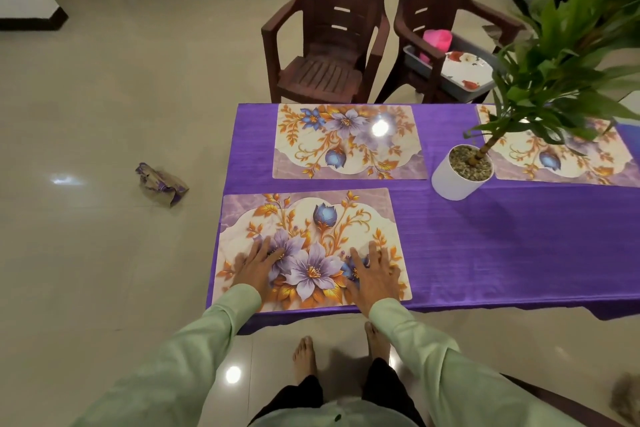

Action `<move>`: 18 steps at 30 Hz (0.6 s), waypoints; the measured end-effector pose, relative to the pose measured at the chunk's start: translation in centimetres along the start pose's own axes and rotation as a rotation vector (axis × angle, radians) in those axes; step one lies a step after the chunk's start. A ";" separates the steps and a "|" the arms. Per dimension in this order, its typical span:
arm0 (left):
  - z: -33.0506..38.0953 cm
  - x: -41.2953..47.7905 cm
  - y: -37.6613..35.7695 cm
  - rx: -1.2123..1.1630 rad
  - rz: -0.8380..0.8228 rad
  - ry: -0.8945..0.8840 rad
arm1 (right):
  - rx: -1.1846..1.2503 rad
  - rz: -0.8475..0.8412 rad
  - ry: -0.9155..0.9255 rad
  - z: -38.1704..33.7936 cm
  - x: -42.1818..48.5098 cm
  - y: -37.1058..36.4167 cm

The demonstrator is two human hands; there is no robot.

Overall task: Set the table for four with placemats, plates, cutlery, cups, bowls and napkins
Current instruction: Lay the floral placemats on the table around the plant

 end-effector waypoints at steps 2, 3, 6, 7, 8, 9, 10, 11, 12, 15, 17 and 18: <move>0.4 -0.1 0.1 0.008 0.020 -0.001 | 0.026 -0.016 0.003 0.1 0.0 0.1; 0.7 -0.1 0.2 0.011 0.033 0.001 | 0.035 -0.023 0.005 0.2 0.0 0.2; 2.1 -0.3 0.9 -0.003 0.078 -0.017 | 0.061 -0.036 0.008 0.5 -0.1 0.6; 2.8 -0.2 1.2 -0.012 0.092 -0.035 | 0.083 -0.033 0.003 0.7 0.0 0.8; 3.7 -0.1 1.7 -0.022 0.111 -0.060 | 0.118 -0.029 -0.006 1.0 0.0 1.1; 4.5 0.1 2.0 -0.034 0.125 -0.089 | 0.155 -0.020 -0.014 1.5 0.0 1.5; 5.7 0.3 2.5 -0.052 0.139 -0.120 | 0.186 0.002 -0.020 2.1 0.1 2.0; 6.8 0.6 3.0 -0.085 0.154 -0.143 | 0.211 0.035 -0.021 2.9 0.1 2.5; 8.1 1.0 3.3 -0.122 0.169 -0.165 | 0.236 0.063 -0.022 4.0 0.1 3.1; 12.5 2.2 4.0 -0.263 0.193 -0.255 | 0.349 0.113 -0.041 7.7 0.3 4.8; 16.3 3.5 4.6 -0.306 0.201 -0.347 | 0.428 0.169 -0.077 11.2 0.6 5.8; 18.4 4.3 4.9 -0.320 0.201 -0.383 | 0.465 0.209 -0.094 13.2 0.8 6.4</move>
Point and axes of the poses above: each hand's wrist, its own x-axis towards the middle knuckle, its own y-axis out of the back of the hand, z = x × y, the point moved 4 cm from there along x, towards the middle knuckle, and after that the axes turned 8 degrees about -y, right-handed, at the moved point
